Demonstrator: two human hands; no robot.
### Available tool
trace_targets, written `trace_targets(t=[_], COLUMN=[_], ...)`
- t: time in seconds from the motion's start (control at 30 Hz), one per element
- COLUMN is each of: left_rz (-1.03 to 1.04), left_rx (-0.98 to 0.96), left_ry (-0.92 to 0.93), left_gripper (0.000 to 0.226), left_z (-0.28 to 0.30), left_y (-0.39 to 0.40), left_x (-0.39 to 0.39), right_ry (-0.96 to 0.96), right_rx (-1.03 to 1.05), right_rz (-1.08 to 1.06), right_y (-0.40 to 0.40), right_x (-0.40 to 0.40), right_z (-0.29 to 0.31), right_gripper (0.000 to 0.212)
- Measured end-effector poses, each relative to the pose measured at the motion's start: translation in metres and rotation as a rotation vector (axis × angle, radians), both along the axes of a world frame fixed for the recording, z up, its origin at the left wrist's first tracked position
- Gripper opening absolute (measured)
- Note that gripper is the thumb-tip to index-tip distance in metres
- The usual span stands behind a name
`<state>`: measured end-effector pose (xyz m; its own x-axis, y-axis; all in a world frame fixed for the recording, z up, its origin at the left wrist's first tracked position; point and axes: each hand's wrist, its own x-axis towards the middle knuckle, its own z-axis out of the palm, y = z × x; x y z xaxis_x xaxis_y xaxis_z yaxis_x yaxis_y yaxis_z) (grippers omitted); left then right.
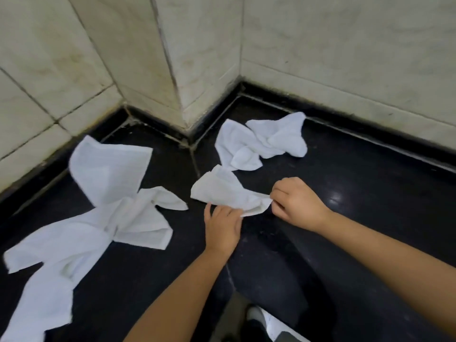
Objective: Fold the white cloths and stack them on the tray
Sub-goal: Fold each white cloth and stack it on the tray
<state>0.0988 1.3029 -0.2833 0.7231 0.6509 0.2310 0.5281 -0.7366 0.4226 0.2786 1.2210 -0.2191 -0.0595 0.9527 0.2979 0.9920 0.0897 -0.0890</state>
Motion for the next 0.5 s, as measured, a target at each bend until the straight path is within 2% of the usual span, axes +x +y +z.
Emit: trace_targets(t=[0.07, 0.23, 0.3, 0.4, 0.5], left_rz=[-0.172, -0.429, -0.473, -0.461, -0.444], left_rx=[-0.009, 0.065, 0.088, 0.047, 0.107], left_ry=[-0.046, 0.020, -0.033, -0.150, -0.236], left_gripper=[0.026, 0.030, 0.034, 0.056, 0.047], left_z=[0.006, 0.071, 0.099, 0.139, 0.169], left_y=[-0.001, 0.000, -0.003, -0.007, -0.016], left_x=[-0.003, 0.017, 0.036, 0.069, 0.100], right_ry=[0.004, 0.042, 0.079, 0.121, 0.039], right_rx=[0.006, -0.062, -0.039, 0.058, 0.214], right_rz=[-0.064, -0.236, -0.334, -0.549, -0.660], right_y=[-0.028, -0.088, -0.102, -0.116, -0.135], right_x=[0.012, 0.025, 0.028, 0.047, 0.067], right_z=[0.011, 0.035, 0.048, 0.078, 0.106], right_gripper=[0.028, 0.020, 0.018, 0.017, 0.027])
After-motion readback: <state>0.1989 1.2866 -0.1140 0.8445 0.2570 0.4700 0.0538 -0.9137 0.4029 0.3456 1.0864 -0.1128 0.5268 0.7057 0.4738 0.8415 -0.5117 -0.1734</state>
